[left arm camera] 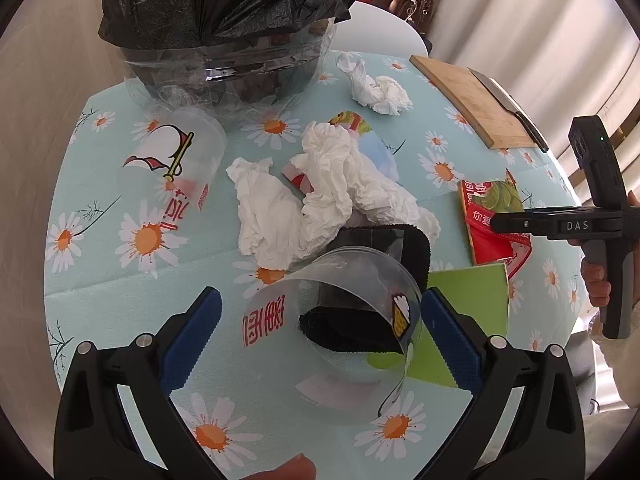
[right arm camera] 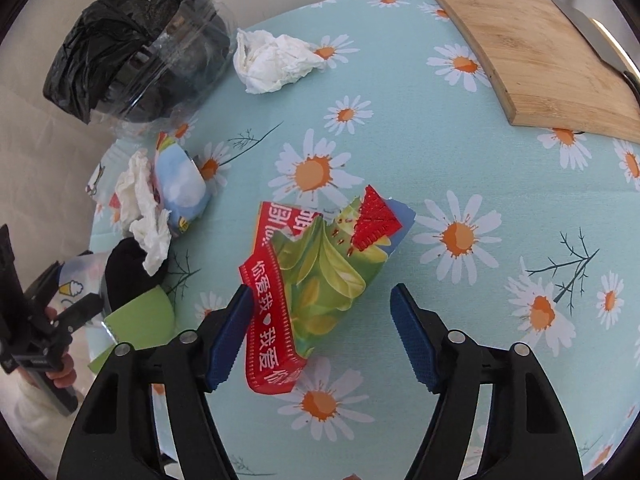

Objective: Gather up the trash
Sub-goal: 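Grasp the red snack wrapper with right tool while left tool grasps clear penguin cup, then carry the snack wrapper and clear cup over the black bin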

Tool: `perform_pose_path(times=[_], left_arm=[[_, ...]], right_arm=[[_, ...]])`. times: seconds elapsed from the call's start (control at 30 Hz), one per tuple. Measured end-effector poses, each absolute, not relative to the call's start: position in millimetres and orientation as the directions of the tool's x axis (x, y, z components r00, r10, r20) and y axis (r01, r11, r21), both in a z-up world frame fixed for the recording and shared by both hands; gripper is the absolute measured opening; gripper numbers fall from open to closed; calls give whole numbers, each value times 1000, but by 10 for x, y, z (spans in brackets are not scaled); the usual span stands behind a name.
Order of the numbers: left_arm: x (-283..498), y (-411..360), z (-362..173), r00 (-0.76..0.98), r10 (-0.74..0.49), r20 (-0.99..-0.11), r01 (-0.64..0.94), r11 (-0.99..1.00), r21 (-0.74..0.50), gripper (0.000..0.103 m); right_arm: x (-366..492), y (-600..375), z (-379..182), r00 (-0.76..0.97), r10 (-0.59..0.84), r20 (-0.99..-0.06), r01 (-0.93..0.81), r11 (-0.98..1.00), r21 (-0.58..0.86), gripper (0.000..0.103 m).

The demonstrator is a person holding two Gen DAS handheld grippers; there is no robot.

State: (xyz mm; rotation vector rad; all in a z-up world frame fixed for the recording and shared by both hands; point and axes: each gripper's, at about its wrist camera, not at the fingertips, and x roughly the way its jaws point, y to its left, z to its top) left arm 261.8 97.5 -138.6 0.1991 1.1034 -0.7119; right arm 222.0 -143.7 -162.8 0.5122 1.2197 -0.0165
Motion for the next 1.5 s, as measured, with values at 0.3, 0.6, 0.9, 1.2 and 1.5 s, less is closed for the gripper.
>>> perform_pose_path(times=[0.3,0.6,0.9,1.2,1.5], left_arm=[[2569,1059,-1308,206,-480,-853,633,730,-258,65],[2435,1100,-1198,243,-457,-856,620,751,-226,54],[2223,1177,-1044,296,-427,-854,565,800,-204,53],[1984,1238,-857,372,-387,-844,495,852,-172,53],[1711,1213,-738,445,-354,-822,434,889,-148,53]], right_arm=[[2203,-1373,-1564,378,321,-868,245,870,428,26],[2180,-1435,-1382,384,337,-860,184,884,429,24],[2133,-1562,-1162,395,374,-839,94,892,442,24],[2204,-1531,-1078,387,415,-823,-2,893,450,24],[2154,-1620,-922,392,446,-804,-105,890,443,24]])
